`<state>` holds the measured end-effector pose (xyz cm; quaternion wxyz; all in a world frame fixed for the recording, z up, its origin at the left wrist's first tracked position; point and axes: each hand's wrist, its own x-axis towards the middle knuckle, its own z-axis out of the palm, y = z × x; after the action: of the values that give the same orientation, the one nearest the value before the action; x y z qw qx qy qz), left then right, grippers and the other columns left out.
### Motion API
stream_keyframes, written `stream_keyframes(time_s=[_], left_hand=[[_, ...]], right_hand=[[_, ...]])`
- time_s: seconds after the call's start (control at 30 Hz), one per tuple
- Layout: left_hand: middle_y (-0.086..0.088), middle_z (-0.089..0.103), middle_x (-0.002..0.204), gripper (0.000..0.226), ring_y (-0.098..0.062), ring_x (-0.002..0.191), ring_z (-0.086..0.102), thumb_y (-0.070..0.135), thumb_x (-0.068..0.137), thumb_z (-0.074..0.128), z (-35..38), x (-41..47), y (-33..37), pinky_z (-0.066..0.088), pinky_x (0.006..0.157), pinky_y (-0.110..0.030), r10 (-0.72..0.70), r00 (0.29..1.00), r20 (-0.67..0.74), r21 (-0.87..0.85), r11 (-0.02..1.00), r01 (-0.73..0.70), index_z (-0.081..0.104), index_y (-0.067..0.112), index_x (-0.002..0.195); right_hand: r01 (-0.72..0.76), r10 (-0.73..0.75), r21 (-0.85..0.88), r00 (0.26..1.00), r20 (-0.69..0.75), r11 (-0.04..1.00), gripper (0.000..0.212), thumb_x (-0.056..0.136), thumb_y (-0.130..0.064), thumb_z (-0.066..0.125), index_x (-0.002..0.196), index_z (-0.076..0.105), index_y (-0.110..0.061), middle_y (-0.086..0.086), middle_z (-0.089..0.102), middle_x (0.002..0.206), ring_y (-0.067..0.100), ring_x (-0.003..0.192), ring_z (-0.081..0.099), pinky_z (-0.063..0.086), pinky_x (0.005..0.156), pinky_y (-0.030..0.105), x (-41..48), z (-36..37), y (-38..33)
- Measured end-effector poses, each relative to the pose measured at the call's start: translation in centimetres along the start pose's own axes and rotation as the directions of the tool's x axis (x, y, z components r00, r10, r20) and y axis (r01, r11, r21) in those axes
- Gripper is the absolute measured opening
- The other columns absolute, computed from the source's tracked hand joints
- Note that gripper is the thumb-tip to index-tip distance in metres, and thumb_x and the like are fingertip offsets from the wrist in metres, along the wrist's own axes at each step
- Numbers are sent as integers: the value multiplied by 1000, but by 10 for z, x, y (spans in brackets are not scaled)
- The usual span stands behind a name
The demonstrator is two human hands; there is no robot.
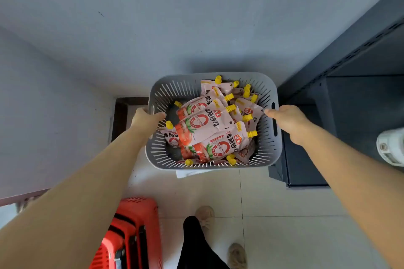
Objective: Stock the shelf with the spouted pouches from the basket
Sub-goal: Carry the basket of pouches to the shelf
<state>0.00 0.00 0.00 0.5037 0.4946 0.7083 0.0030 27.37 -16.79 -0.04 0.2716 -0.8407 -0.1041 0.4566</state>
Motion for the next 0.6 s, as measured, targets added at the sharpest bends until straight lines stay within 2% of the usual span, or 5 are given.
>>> stream_keyframes(time_s=[0.13, 0.37, 0.47, 0.53, 0.6], left_hand=[[-14, 57, 124, 50, -27, 101, 57, 26, 89, 58, 2, 10, -4, 45, 83, -37, -31, 999, 37, -90, 995, 34, 43, 7, 133], [-15, 60, 124, 48, -31, 116, 55, 29, 87, 61, 11, 25, -10, 41, 104, -45, -76, 996, 43, -213, 974, 83, 50, 4, 127], [-14, 62, 115, 47, -25, 107, 59, 30, 87, 61, 12, 28, -12, 40, 104, -43, -95, 995, 19, -254, 962, 97, 53, 2, 124], [-8, 58, 88, 35, -16, 75, 53, 31, 87, 61, 9, 24, -11, 47, 87, -35, -114, 992, 51, -301, 945, 124, 59, 5, 110], [-2, 46, 68, 20, -12, 59, 40, 33, 87, 61, 5, 16, -11, 41, 64, -27, -154, 985, 79, -335, 926, 172, 58, 13, 87]], right_hand=[[-40, 40, 97, 999, 6, 995, 30, 91, -32, 56, 109, 61, -8, 6, 62, 94, 15, 77, 55, 39, 60, 27, 8, 3, 2], [-83, 80, 254, 997, 23, 964, 54, 92, -40, 51, 133, 46, -5, 13, 55, 131, 24, 115, 56, 40, 102, 37, 24, 9, 14], [-90, 90, 330, 996, 15, 940, 49, 91, -44, 51, 124, 53, -8, 6, 62, 113, 16, 96, 59, 44, 94, 32, 25, 11, 19], [-103, 109, 365, 994, 2, 925, 39, 89, -46, 54, 102, 59, -10, 1, 61, 92, 12, 83, 58, 46, 87, 29, 25, 10, 21], [-117, 135, 381, 991, -19, 917, 35, 86, -49, 56, 84, 59, -14, 0, 58, 80, 12, 74, 56, 47, 83, 29, 21, 10, 23]])
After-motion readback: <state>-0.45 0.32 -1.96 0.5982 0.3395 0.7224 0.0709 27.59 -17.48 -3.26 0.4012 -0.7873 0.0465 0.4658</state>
